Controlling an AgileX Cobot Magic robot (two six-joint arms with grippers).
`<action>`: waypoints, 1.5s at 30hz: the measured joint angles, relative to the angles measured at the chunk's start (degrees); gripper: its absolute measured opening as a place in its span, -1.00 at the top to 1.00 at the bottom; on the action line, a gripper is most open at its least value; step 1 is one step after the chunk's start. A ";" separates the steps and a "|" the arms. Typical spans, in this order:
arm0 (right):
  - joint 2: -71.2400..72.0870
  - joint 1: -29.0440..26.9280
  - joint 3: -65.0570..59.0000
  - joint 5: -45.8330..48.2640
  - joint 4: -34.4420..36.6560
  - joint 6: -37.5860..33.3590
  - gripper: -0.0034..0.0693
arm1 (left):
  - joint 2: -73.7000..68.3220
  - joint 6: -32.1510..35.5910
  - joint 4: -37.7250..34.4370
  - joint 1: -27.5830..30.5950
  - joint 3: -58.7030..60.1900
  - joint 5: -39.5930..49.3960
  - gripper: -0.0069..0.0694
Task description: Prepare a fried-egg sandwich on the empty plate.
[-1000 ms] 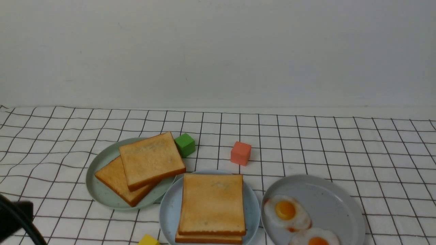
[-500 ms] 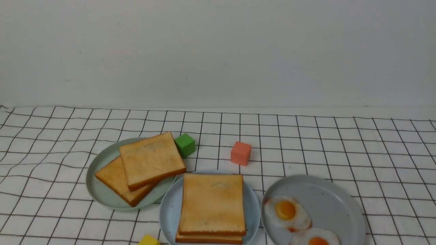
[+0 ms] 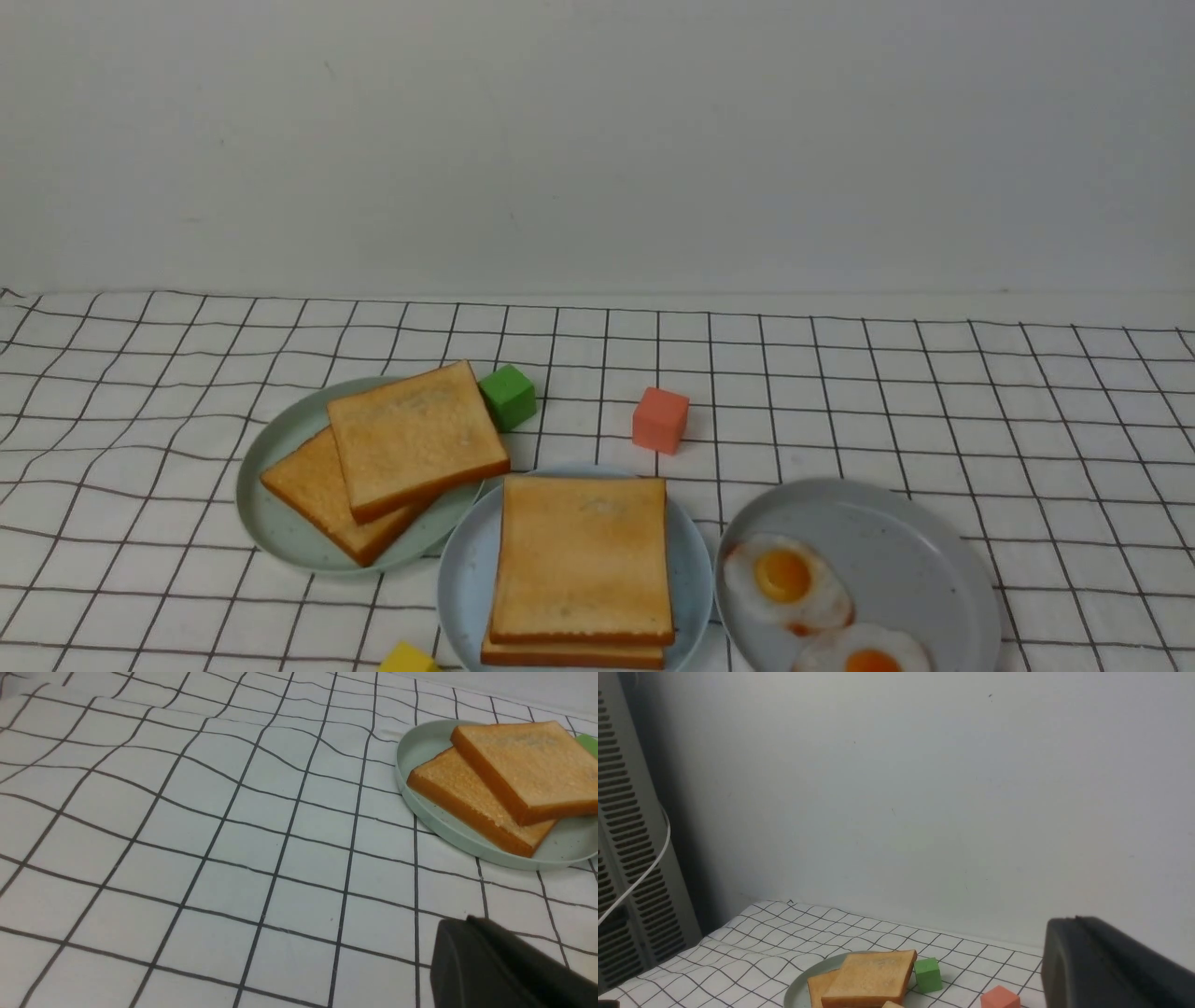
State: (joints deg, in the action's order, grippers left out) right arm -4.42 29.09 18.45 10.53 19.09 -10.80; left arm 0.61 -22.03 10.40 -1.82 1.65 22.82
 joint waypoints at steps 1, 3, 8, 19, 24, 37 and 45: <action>0.00 0.00 0.00 0.05 0.00 0.00 0.82 | 0.00 0.00 0.00 0.00 0.00 0.00 0.82; 0.00 0.00 0.00 0.05 0.00 0.00 0.81 | 0.00 0.00 0.00 0.00 0.00 -0.05 0.82; 0.00 0.00 0.00 0.06 0.00 0.00 0.80 | 0.00 0.00 0.00 0.00 0.00 -0.06 0.82; 0.00 0.00 0.00 0.06 0.00 0.00 0.76 | 0.00 0.00 0.11 0.00 0.00 -0.16 0.80; 0.00 -1.10 0.00 0.29 -0.62 0.00 0.73 | 0.00 0.00 0.11 0.00 0.00 -0.16 0.79; 2.13 -23.97 -3.38 13.82 -11.45 9.44 0.66 | 0.00 0.00 0.11 0.00 0.00 -0.16 0.77; 5.08 -30.10 -18.03 14.76 -17.19 13.70 0.63 | 0.00 0.00 0.11 0.00 0.00 -0.16 0.77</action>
State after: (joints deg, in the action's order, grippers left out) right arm 0.66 -1.01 0.42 25.29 1.90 2.90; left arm 0.61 -22.03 10.52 -1.82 1.65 22.67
